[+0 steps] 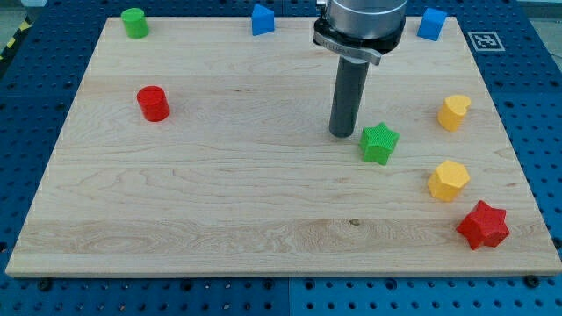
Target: Slide green star close to yellow hexagon
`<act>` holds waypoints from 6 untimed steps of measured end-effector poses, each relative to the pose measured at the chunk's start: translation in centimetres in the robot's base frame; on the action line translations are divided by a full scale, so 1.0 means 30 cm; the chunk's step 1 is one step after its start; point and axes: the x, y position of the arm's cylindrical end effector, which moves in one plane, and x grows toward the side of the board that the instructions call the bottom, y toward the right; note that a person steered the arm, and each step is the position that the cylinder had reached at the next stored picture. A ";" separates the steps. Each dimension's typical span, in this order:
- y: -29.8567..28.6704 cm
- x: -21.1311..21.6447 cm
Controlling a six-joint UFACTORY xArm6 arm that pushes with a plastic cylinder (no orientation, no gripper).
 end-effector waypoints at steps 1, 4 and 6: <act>0.067 0.052; 0.285 0.038; 0.188 0.049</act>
